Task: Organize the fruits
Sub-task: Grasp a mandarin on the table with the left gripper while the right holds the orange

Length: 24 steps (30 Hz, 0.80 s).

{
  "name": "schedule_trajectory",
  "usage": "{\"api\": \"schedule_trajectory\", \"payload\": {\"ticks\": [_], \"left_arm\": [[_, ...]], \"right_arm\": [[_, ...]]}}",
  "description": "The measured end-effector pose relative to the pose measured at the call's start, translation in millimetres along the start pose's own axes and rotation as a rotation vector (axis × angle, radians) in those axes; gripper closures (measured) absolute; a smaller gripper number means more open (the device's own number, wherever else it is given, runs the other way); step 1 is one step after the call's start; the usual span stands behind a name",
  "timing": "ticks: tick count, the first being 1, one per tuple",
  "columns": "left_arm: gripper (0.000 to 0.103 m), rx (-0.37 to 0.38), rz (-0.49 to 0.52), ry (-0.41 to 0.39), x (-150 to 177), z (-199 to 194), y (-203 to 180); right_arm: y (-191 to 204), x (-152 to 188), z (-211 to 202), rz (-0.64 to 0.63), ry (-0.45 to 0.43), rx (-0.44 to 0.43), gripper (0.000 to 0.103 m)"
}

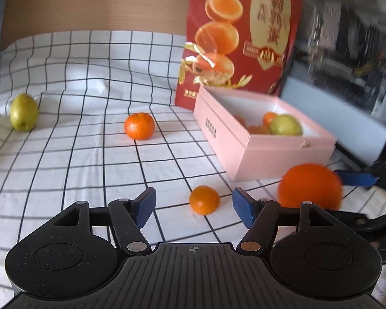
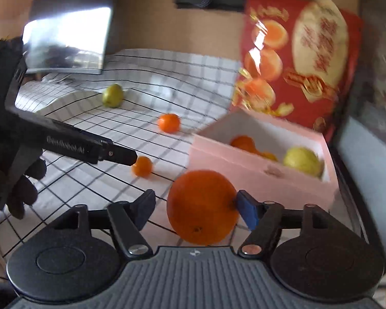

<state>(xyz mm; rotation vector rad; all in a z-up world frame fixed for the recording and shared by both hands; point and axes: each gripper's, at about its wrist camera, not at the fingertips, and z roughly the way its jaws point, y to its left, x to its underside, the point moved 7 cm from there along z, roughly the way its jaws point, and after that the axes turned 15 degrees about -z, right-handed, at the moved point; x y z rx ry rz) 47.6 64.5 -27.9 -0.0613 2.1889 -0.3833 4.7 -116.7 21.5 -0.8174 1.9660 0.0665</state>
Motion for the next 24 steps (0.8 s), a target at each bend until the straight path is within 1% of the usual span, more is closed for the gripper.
{"api": "schedule_trajectory", "payload": {"ticks": [2,4,6,7,8,10,11,15,19,21,24], "left_arm": [[0.032,-0.036,0.024,0.010,0,8,-2],[0.033,-0.056,0.036,0.026,0,16,-4],[0.040,-0.054,0.041,0.049,2,22,-5],[0.048,-0.050,0.041,0.059,2,24,-6],[0.059,-0.049,0.044,0.066,3,26,-7],[0.067,-0.047,0.055,0.065,5,28,-8],[0.068,-0.041,0.056,0.063,5,26,-9],[0.068,-0.046,0.053,0.048,6,18,-13],[0.069,-0.020,0.019,0.089,23,-1,-18],[0.069,-0.025,0.011,0.074,31,-10,-18],[0.069,-0.013,-0.031,0.059,34,-16,-14]], "right_arm": [[-7,6,4,0.033,0.010,-0.005,0.028],[-10,10,5,0.047,0.011,-0.010,0.026],[-10,13,5,0.056,0.009,-0.018,0.024],[-10,14,5,0.061,0.009,-0.023,0.023],[-11,15,6,0.069,0.013,-0.031,0.023],[-12,18,9,0.092,0.023,-0.050,0.023],[-12,19,9,0.106,0.026,-0.055,0.023],[-16,22,9,0.137,0.032,-0.051,0.023],[-14,23,9,0.122,0.037,-0.050,0.022],[-11,23,10,0.109,0.044,-0.055,0.022],[-8,23,12,0.092,0.060,-0.054,0.021]]}}
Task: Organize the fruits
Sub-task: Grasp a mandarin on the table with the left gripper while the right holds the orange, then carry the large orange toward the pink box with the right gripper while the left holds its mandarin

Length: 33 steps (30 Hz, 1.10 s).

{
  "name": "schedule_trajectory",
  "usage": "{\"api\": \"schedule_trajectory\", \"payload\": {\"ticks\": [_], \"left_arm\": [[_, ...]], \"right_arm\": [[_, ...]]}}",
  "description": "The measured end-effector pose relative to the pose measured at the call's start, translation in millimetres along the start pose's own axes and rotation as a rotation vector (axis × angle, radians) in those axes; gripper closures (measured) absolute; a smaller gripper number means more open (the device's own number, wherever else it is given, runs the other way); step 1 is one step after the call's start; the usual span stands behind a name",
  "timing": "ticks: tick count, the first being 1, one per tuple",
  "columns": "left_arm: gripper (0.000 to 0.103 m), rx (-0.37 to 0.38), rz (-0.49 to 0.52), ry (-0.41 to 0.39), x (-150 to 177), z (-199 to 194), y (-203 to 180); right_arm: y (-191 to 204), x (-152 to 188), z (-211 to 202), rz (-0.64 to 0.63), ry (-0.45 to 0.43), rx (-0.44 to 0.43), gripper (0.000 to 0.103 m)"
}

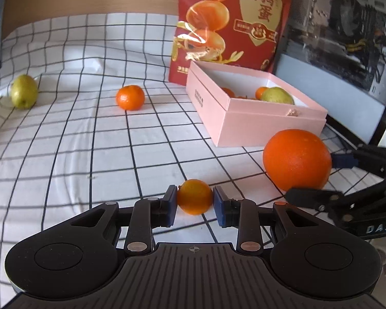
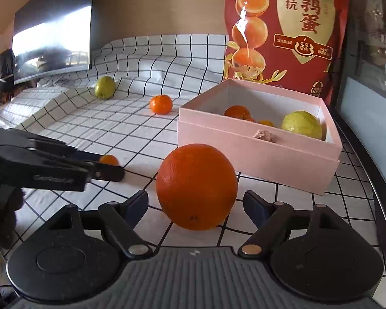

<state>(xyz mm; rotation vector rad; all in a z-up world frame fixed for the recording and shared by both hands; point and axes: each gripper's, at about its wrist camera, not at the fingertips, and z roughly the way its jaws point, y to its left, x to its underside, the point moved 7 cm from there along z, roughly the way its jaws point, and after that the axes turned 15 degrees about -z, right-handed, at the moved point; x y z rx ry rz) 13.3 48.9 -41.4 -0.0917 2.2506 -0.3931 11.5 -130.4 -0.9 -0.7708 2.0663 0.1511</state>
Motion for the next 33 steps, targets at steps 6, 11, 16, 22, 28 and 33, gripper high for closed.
{"api": "schedule_trajectory", "payload": {"ticks": [6,11,16,22,28,33], "left_arm": [[0.069,0.014,-0.033,-0.005,-2,2,2],[0.068,-0.023,0.009,-0.011,0,3,-4],[0.068,-0.035,0.020,-0.014,1,4,-5],[0.068,0.002,-0.021,-0.011,-1,3,1],[0.069,-0.021,-0.003,-0.024,1,2,-3],[0.069,-0.030,0.003,-0.027,2,2,-4]], "right_arm": [[0,9,8,0.016,0.091,-0.012,0.021],[-2,16,10,0.020,0.130,-0.009,0.017],[-7,19,11,0.035,0.154,-0.007,0.007],[-6,22,10,0.052,0.184,-0.001,0.000],[-2,19,14,0.031,0.195,-0.019,0.000],[5,11,20,0.014,0.166,-0.096,0.000]]}}
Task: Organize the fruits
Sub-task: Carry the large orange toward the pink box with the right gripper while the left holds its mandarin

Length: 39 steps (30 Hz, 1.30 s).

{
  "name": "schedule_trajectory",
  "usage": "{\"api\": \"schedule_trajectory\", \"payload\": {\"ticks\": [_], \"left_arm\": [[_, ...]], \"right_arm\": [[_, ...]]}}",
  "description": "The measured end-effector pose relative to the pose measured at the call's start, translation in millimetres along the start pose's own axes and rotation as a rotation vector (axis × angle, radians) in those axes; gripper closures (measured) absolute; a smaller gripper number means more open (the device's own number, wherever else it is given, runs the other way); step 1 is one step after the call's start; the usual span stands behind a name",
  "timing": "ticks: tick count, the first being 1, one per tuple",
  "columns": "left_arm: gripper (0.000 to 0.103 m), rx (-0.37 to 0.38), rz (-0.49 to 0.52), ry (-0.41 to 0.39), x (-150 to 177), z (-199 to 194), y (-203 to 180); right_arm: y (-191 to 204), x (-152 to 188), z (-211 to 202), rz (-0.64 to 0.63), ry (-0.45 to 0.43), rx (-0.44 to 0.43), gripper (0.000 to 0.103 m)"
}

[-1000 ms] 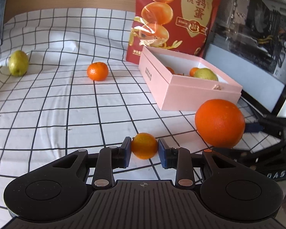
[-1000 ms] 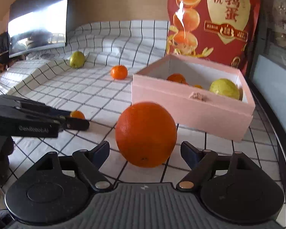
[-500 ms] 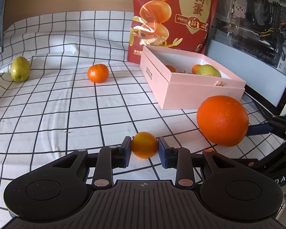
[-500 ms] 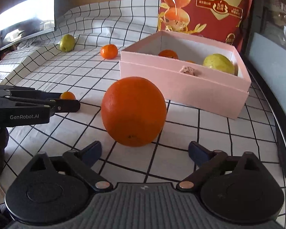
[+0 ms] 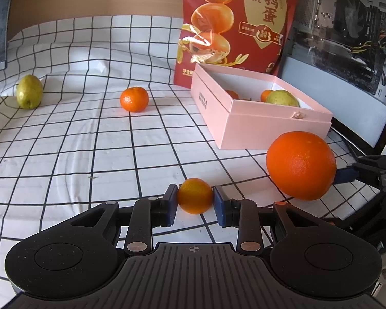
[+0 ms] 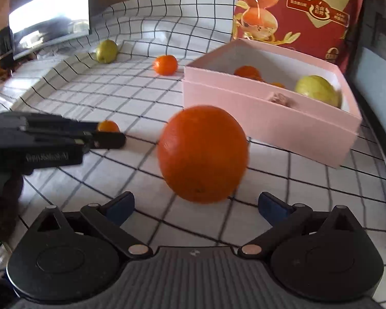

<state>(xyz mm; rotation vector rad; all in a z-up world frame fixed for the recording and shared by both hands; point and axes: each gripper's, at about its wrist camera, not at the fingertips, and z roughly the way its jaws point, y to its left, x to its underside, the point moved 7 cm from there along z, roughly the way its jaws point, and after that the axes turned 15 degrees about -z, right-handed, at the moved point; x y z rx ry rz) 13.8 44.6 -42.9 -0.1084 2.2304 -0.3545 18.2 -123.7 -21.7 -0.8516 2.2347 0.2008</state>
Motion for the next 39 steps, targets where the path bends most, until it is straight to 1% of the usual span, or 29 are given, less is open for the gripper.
{"api": "schedule_trajectory", "payload": {"ticks": [2,3,4,8,13,17,19,23,27,33,34,37,38,39], "left_arm": [[0.069,0.005,-0.007,-0.001,0,0,1],[0.069,0.006,-0.011,-0.001,0,-1,2],[0.069,0.008,-0.012,-0.002,0,-1,2],[0.069,0.008,-0.010,-0.002,0,-1,3],[0.069,0.005,-0.006,-0.004,0,-1,3],[0.069,0.005,-0.005,-0.004,0,-1,3],[0.069,0.005,-0.005,-0.005,0,-1,3],[0.069,0.006,-0.005,-0.005,1,-1,3],[0.069,0.007,-0.006,-0.005,1,-2,3],[0.069,0.009,-0.011,-0.005,0,-2,3],[0.069,0.009,-0.012,-0.005,0,-2,3],[0.069,0.011,-0.016,-0.006,0,-2,3],[0.069,0.011,-0.019,-0.006,0,-2,3],[0.069,0.012,-0.022,-0.006,0,-2,4]], "right_arm": [[0,-5,3,0.014,-0.001,0.002,0.002],[-1,-7,5,0.011,0.000,0.017,0.004],[-2,-9,5,0.002,0.001,0.044,0.006],[-14,-5,0,-0.015,0.005,0.136,0.006],[-35,13,-13,0.046,0.013,0.128,0.007],[-48,26,-23,0.089,0.011,0.152,0.007],[-49,28,-26,0.093,-0.001,0.138,0.007],[-38,21,-30,0.080,-0.050,0.065,0.007],[-29,6,-22,0.052,-0.075,0.055,0.007],[-21,-14,4,0.042,-0.063,0.044,0.007],[-21,-16,8,0.035,-0.059,0.049,0.008],[-17,-19,11,0.011,-0.058,0.051,0.019],[-16,-20,10,0.008,-0.061,0.039,0.021],[-17,-19,9,0.010,-0.058,0.036,0.021]]}}
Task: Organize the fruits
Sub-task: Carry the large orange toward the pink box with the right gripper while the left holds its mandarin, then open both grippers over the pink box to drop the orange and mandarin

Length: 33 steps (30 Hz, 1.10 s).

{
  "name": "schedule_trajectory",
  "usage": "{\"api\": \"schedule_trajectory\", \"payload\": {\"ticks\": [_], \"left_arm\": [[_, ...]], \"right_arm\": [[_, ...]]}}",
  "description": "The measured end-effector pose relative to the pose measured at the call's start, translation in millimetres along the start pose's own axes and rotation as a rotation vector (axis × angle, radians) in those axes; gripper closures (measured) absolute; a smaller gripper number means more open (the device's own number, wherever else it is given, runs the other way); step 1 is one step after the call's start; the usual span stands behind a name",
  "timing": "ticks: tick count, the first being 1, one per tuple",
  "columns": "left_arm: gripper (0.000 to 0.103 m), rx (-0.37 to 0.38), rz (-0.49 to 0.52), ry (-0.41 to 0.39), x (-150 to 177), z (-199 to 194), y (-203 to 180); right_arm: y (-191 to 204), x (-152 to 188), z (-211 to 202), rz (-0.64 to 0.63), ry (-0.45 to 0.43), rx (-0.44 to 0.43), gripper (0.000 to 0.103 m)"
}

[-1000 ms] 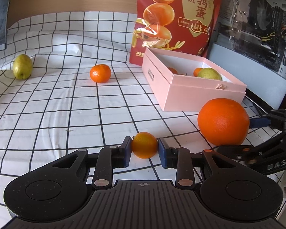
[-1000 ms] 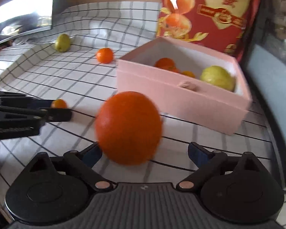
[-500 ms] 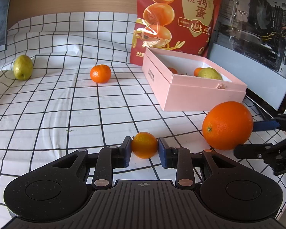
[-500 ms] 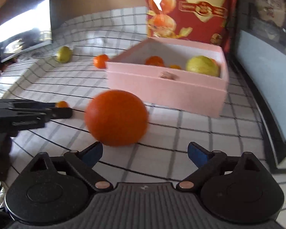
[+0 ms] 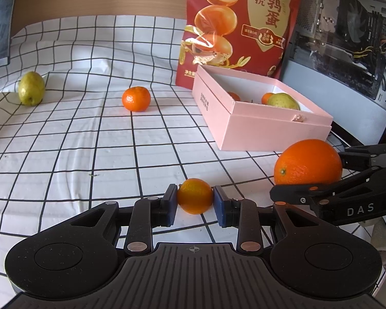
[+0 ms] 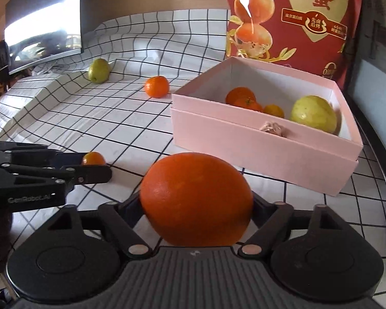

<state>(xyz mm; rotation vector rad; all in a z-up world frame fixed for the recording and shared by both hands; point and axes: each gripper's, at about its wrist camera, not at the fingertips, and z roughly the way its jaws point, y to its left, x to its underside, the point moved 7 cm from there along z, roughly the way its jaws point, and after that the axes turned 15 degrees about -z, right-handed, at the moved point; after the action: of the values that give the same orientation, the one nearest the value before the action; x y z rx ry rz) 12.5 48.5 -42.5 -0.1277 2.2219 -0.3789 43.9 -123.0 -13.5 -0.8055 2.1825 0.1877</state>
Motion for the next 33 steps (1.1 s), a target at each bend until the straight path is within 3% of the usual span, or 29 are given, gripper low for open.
{"api": "schedule_trajectory", "payload": {"ticks": [9,14,17,22,26,29,33], "left_arm": [[0.069,0.012,-0.040,-0.007,-1,0,1],[0.069,0.093,-0.056,-0.034,-20,5,-15],[0.069,0.179,-0.067,-0.047,-49,9,-37],[0.069,0.236,-0.023,-0.039,-92,37,-87],[0.069,0.266,-0.081,0.058,-108,78,-101],[0.068,0.238,-0.087,0.026,-117,85,-96],[0.068,0.290,-0.088,0.014,-120,76,-84]], "right_arm": [[-5,7,-9,0.036,-0.003,-0.034,0.023],[-17,5,-15,0.066,-0.026,-0.003,0.023],[-37,-13,-29,0.148,-0.084,-0.029,0.023],[-85,-75,-40,0.224,-0.121,0.021,0.023],[-124,-119,-16,0.260,-0.071,0.071,0.022],[-151,-134,15,0.276,0.053,0.084,0.022],[-165,-125,53,0.317,0.187,0.132,0.022]]}}
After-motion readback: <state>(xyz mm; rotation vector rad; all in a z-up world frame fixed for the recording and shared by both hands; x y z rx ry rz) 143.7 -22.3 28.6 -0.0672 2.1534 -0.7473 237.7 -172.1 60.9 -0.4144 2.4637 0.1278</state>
